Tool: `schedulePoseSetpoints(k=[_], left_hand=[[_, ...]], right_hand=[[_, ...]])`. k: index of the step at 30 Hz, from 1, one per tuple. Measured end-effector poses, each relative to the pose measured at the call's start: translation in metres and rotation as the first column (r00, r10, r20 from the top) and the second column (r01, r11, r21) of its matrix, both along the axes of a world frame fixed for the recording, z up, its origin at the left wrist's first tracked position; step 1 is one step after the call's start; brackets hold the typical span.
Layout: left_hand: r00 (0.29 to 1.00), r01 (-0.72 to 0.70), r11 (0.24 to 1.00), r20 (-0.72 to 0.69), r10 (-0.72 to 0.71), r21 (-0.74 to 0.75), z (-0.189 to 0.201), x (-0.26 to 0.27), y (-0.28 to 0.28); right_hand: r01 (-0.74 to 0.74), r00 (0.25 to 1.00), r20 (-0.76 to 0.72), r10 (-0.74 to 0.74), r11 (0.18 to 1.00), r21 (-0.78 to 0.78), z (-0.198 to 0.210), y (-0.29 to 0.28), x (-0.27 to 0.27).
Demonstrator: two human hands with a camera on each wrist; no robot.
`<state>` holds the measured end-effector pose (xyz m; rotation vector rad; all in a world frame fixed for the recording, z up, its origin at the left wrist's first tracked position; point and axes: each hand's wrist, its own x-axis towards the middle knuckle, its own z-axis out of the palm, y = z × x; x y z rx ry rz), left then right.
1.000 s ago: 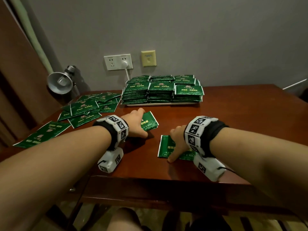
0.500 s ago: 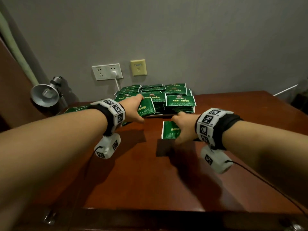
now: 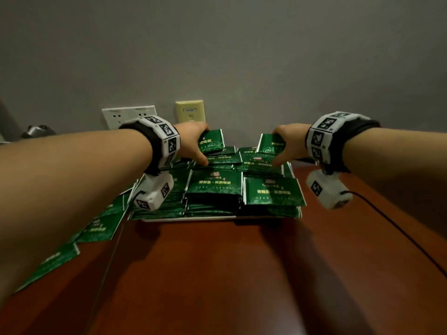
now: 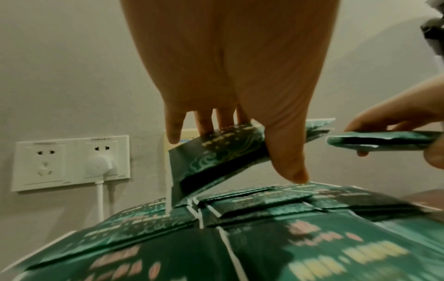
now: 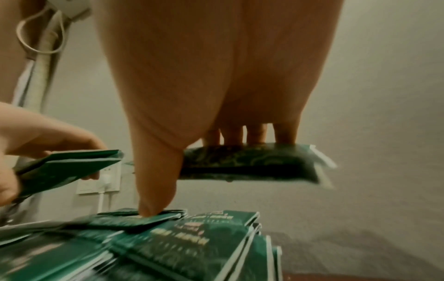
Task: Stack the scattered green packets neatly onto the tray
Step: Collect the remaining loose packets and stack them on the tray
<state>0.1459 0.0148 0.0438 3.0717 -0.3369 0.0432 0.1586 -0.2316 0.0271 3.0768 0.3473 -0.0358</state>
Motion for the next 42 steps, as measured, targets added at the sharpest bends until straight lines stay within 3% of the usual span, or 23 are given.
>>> schedulePoseSetpoints(k=[10, 17, 24, 28, 35, 42], left_hand=[[0.986, 0.068, 0.986, -0.160, -0.043, 0.154, -0.017, 0.076, -0.016], [0.970, 0.083, 0.986, -0.239, -0.047, 0.144, -0.027, 0.074, -0.020], [0.988, 0.032, 0.991, -0.154, -0.012, 0.127, -0.004, 0.006, -0.001], [0.995, -0.030, 0.990, -0.092, 0.043, 0.136, -0.016, -0.057, 0.027], [0.949, -0.283, 0.935, -0.083, 0.306, 0.213, -0.076, -0.173, 0.138], [0.884, -0.441, 0.872, -0.063, 0.463, 0.212, -0.109, -0.234, 0.204]], right_hand=[[-0.043, 0.994, -0.099, 0.035, 0.996, -0.077, -0.010, 0.031, 0.104], [-0.041, 0.994, -0.103, 0.034, 0.997, -0.061, -0.014, 0.040, 0.098], [-0.191, 0.981, -0.045, 0.189, 0.981, -0.043, 0.011, 0.071, 0.020], [-0.356, 0.934, -0.022, 0.356, 0.932, -0.069, 0.008, 0.116, -0.044], [-0.575, 0.813, -0.165, 0.559, 0.815, -0.070, -0.068, 0.219, -0.159], [-0.539, 0.826, -0.207, 0.525, 0.842, -0.017, -0.128, 0.311, -0.214]])
